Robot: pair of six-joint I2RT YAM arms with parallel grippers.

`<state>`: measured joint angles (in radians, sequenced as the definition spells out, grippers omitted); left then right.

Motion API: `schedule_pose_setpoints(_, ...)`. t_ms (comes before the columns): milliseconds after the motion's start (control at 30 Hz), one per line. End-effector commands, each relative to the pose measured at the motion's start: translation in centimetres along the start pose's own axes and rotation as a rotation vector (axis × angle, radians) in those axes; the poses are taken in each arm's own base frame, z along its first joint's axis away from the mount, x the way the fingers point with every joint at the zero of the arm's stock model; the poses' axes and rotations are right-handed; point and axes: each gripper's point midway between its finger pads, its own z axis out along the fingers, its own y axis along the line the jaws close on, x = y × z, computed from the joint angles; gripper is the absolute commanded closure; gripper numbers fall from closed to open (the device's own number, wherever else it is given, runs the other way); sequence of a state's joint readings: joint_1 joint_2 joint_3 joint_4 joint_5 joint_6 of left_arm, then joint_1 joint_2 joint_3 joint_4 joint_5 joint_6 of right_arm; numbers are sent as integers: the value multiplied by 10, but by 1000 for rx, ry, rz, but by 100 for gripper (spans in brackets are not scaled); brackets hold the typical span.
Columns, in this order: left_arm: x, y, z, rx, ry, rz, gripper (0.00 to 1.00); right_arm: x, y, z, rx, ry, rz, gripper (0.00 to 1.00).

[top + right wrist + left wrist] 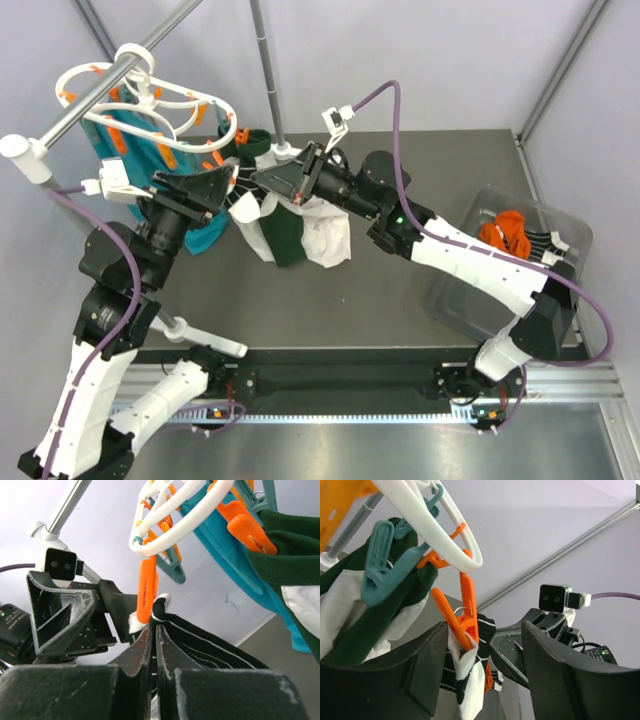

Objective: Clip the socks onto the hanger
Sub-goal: Clamp the sock onto the hanger.

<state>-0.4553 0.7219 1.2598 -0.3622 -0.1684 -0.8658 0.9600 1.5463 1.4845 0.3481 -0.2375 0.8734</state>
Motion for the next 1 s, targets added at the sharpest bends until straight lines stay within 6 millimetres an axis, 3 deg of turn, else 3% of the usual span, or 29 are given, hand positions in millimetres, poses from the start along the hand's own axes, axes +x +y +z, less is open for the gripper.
schedule_pose_setpoints(0,-2,-10,-4,47,0,4,31,-16,28,5,-63,-37,-51,100)
schedule_pose_setpoints(167,-2,-14,-16,73,15,27,21,-22,18,7,9,-42,-121,100)
schedule_pose_setpoints(333,-3,-9,-36,66,24,64,23,-26,-2,13,103,-36,-225,100)
schedule_pose_setpoints(467,-12,-9,-57,82,-3,109,25,-44,-11,17,178,-80,-314,100)
schedule_pose_setpoints(667,-33,-17,-75,82,-50,178,30,-80,-44,22,337,-152,-461,100)
schedule_pose_setpoints(767,-44,-13,-75,27,-74,216,33,-100,-61,29,359,-174,-471,100)
schedule_pose_setpoints(800,-48,-9,-73,0,-90,223,34,-105,-78,31,381,-173,-470,100)
schedule_pose_setpoints(967,-52,-1,-53,-77,-98,248,36,-126,-84,38,344,-191,-476,100)
